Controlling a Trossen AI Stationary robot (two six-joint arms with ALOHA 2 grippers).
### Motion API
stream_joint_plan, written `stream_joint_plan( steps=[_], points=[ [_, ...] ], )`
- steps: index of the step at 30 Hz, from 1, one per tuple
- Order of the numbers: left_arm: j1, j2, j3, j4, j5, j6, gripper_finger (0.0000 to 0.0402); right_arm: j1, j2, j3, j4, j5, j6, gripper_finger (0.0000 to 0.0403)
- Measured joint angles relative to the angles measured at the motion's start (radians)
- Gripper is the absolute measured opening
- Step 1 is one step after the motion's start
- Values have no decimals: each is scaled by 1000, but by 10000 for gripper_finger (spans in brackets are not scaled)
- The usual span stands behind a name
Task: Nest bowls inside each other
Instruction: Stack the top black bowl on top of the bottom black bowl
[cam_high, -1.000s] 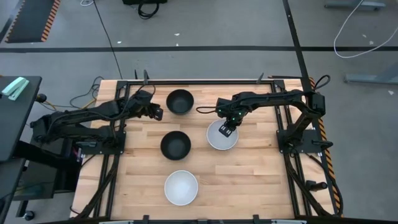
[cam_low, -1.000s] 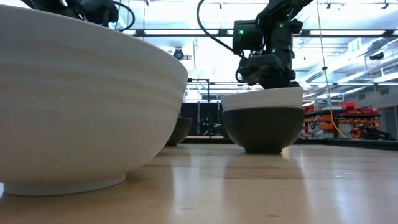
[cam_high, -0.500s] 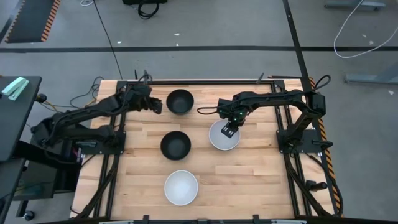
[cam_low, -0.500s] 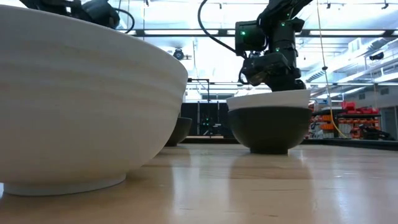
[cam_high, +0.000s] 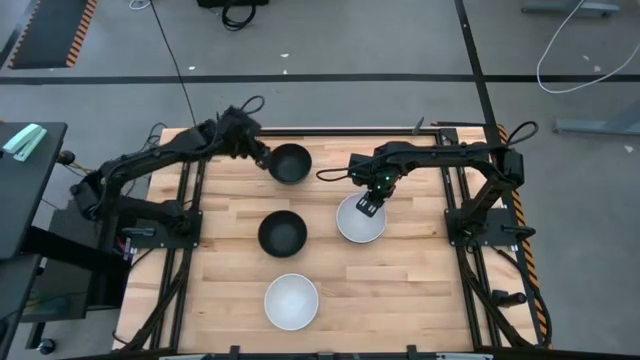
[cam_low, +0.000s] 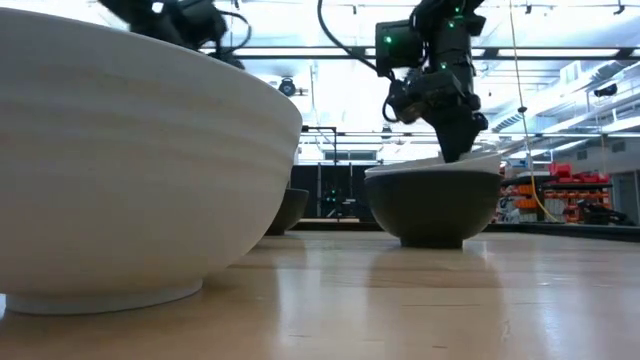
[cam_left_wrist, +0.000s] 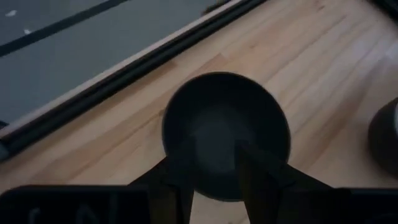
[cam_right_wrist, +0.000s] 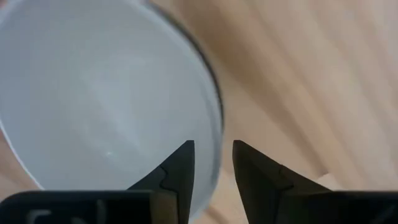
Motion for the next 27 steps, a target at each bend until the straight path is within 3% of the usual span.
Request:
stream_joint_plan(
  steps=[5, 10, 17, 27],
  points=[
    [46, 142, 144, -139, 3, 34, 120, -2, 0, 63, -63, 50, -17, 117],
    [97, 262, 216, -244, 118, 52, 119, -2, 0, 147, -185, 105, -31, 117],
    [102, 360, 230, -266, 159, 57, 113, 0, -1, 234, -171, 128, -63, 117],
    [122, 454, 230, -260, 131, 56, 126, 0, 0, 246, -149, 128, -83, 117]
  ],
)
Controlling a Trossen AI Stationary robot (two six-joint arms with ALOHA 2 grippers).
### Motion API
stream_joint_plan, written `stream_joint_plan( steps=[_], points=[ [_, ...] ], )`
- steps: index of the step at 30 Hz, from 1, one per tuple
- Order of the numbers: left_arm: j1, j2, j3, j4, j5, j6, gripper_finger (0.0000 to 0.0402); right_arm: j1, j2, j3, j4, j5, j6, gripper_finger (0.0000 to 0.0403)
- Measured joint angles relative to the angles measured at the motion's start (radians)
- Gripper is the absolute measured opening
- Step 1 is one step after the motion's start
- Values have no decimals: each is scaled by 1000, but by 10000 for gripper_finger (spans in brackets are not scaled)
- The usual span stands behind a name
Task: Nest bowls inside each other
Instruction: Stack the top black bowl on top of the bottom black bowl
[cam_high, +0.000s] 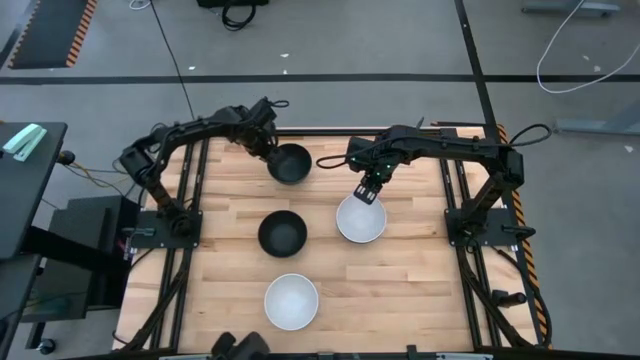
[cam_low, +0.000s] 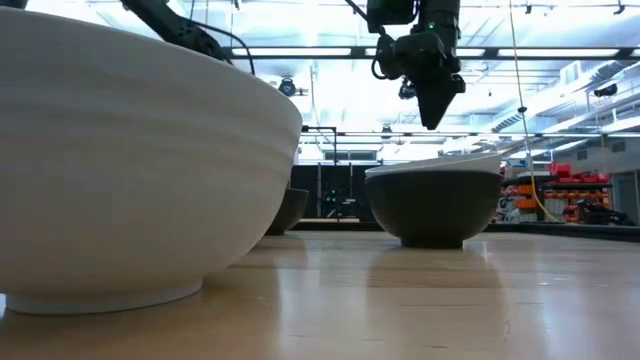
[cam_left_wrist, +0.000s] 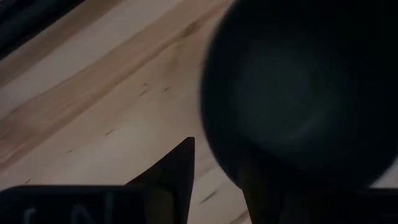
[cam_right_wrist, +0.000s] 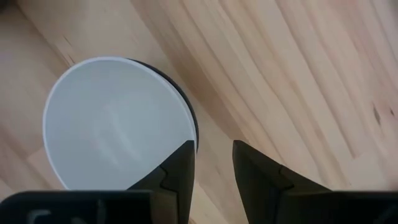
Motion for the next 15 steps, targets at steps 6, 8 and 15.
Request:
stream_joint_plan(
  steps=[6, 8, 15],
  points=[
    [17, 31, 0, 16, -9, 0, 122, 0, 0, 0, 8, 0, 0, 117],
    [19, 41, 0, 27, -9, -1, 122, 0, 0, 0, 14, 0, 0, 117],
    [4, 83, 0, 36, 2, -5, 130, 0, 0, 0, 43, 0, 0, 117]
  ],
)
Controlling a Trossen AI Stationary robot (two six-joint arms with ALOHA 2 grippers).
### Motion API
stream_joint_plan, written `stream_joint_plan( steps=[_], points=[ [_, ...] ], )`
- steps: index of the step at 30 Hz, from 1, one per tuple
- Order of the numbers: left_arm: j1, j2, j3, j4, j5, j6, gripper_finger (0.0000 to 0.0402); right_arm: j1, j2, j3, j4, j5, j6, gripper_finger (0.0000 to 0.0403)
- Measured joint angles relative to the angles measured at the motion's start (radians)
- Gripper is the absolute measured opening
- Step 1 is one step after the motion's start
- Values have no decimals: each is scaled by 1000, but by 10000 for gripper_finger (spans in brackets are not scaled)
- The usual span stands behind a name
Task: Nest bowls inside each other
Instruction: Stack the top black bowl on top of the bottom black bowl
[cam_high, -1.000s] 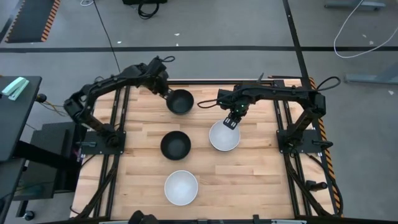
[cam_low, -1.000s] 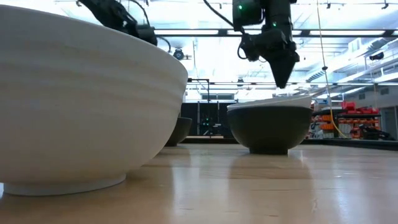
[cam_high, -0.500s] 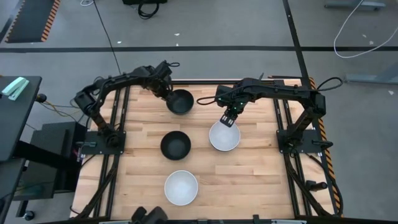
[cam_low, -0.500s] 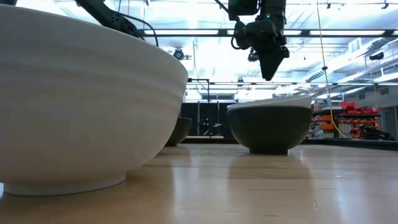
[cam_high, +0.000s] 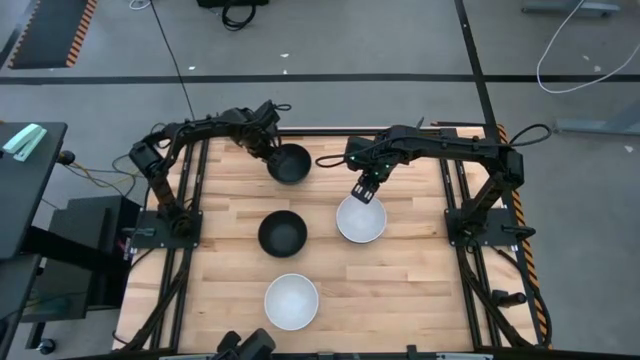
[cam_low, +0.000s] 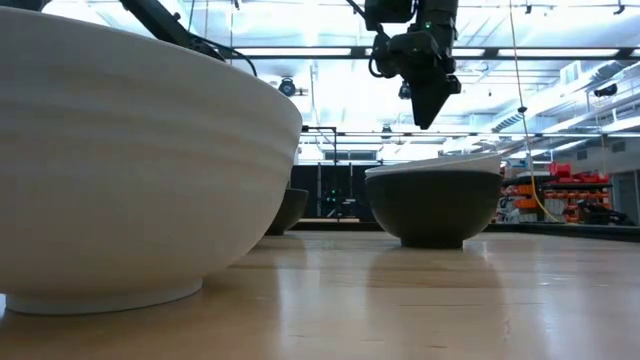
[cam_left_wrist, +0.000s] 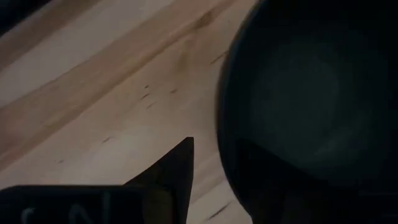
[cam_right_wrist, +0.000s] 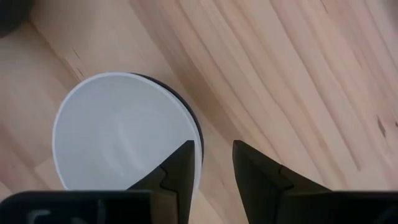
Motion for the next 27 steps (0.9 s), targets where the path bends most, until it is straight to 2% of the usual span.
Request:
stream_joint_plan(
  steps=[8, 13, 18, 23, 27],
  points=[
    [-14, 42, 0, 27, 17, -28, 108, 13, 0, 0, 5, -1, 3, 117],
    [-15, 39, 0, 47, 18, -30, 69, 70, 0, 0, 5, -11, -4, 110],
    [-15, 29, 0, 60, 24, -42, 13, 136, 0, 0, 5, -10, 20, 75],
    [-15, 26, 27, 42, 40, -44, 23, 202, 0, -14, 7, 5, 54, 16],
    [-30, 26, 93, -14, 44, -24, 11, 225, 0, -63, 26, 12, 78, 10]
  ],
)
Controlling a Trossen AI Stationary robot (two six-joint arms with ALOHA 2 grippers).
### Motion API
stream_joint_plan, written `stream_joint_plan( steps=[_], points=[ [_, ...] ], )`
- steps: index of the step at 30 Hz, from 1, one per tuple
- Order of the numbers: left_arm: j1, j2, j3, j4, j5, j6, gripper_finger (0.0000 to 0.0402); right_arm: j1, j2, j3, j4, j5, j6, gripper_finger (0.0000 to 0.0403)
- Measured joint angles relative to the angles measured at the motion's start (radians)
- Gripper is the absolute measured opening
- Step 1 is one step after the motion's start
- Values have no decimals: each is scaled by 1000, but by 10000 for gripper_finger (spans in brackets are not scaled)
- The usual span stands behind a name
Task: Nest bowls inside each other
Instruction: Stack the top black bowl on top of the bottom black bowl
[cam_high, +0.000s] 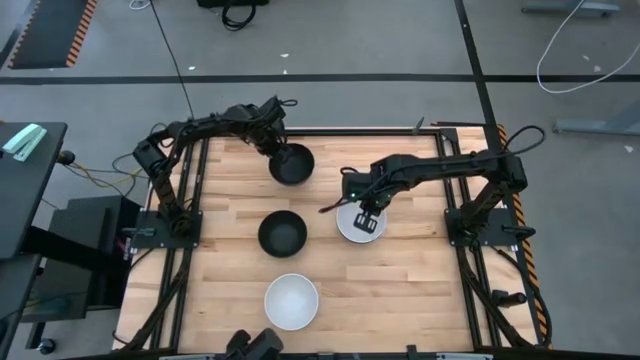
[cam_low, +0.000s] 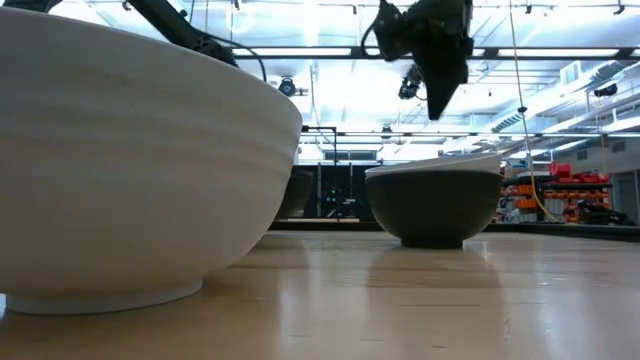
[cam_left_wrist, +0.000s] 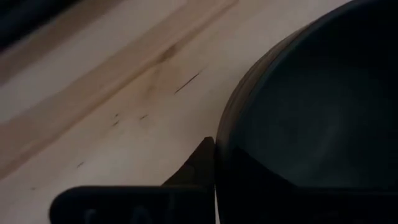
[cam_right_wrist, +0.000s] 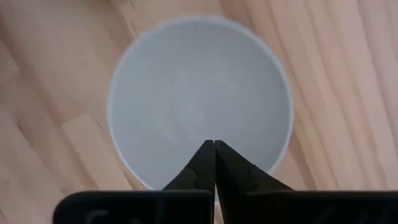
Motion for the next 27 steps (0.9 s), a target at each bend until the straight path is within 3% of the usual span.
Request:
stream_joint_plan(
  steps=[10, 19, 27],
  points=[
    [-88, -2, 175, -187, 0, 56, 11, -1, 2, -204, 85, 2, 5, 3],
    [-176, -2, 189, -360, -10, 89, 11, -3, 1, -297, 203, -18, -4, 2],
    [-248, -2, 189, -375, -11, 49, 11, -29, 1, -315, 272, -40, -73, 1]
  ],
)
